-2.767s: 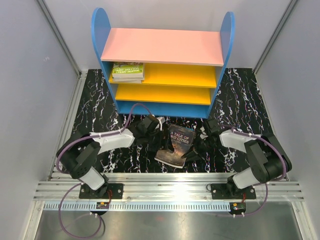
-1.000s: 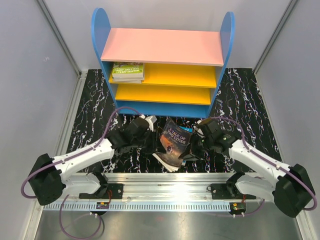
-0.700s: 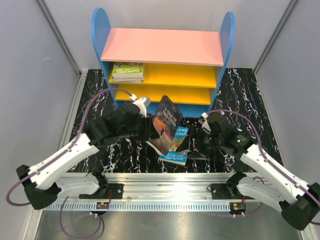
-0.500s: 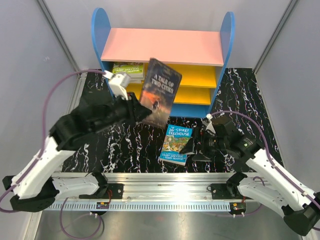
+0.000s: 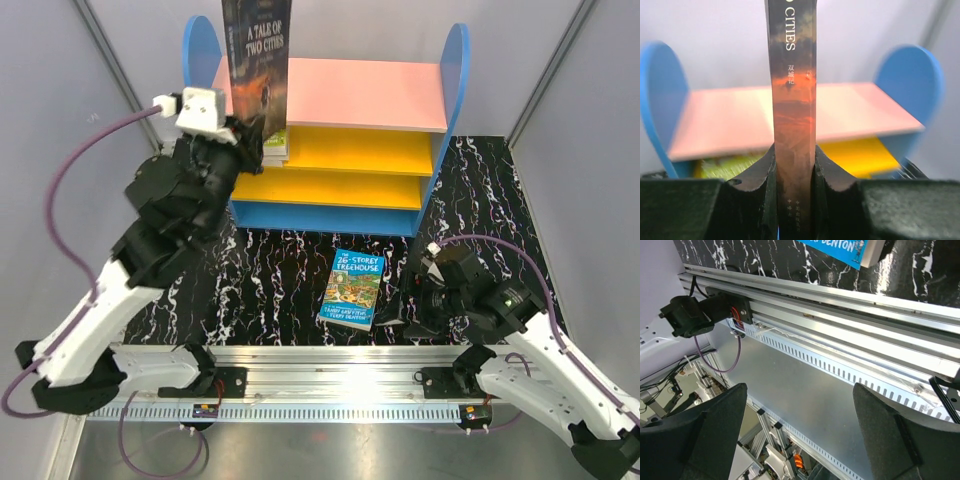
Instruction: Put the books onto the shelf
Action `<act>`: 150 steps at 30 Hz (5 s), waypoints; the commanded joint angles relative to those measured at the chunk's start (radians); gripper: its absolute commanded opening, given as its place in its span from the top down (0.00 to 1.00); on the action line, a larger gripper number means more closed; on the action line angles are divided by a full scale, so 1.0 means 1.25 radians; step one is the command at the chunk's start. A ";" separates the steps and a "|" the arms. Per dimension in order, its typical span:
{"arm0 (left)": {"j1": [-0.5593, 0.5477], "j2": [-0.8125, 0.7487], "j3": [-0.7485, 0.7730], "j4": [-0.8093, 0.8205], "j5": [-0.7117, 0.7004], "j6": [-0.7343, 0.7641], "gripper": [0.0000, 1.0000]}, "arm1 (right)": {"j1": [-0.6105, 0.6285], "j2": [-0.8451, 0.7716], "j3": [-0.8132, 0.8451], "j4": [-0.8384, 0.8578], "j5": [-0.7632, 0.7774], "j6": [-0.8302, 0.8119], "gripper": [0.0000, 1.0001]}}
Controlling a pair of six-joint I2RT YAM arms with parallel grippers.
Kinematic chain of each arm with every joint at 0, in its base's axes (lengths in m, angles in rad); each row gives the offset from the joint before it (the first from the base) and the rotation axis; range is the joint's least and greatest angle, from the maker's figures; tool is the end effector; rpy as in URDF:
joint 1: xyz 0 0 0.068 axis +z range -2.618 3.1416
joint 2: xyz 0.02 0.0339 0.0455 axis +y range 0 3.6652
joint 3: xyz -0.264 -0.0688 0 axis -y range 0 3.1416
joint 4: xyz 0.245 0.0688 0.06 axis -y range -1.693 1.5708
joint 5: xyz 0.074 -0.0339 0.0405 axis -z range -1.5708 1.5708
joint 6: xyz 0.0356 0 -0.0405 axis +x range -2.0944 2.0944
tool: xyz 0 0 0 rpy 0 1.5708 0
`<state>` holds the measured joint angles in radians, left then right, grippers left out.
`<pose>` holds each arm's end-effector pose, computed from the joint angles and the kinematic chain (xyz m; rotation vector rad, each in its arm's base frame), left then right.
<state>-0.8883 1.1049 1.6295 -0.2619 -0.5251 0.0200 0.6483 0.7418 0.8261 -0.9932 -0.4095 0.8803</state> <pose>0.1303 -0.1320 0.5512 0.1581 1.3454 -0.3897 0.0951 0.0898 0.2881 0.1231 2.7469 1.0633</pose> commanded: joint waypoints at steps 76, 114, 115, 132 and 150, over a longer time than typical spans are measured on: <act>0.444 0.319 -0.317 0.727 -0.220 0.047 0.53 | 0.007 0.231 0.107 -0.029 0.115 -0.114 0.16; 0.449 0.302 -0.278 0.540 -0.143 -0.103 0.80 | 0.005 0.255 0.100 -0.004 0.104 -0.147 0.17; 0.448 0.295 -0.286 0.536 -0.146 -0.104 0.80 | 0.005 0.256 0.100 -0.003 0.104 -0.147 0.17; 0.449 0.216 -0.393 0.504 -0.216 -0.117 0.62 | 0.004 0.258 0.083 0.009 0.083 -0.148 0.17; 0.450 0.227 -0.371 0.473 -0.234 -0.160 0.47 | 0.005 0.246 0.078 0.001 0.091 -0.151 0.17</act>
<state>-0.3618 1.3552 1.1919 0.5140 -0.6434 -0.1707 0.6479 1.0702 0.9215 -1.0103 -0.2989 0.7025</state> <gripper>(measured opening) 0.520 0.830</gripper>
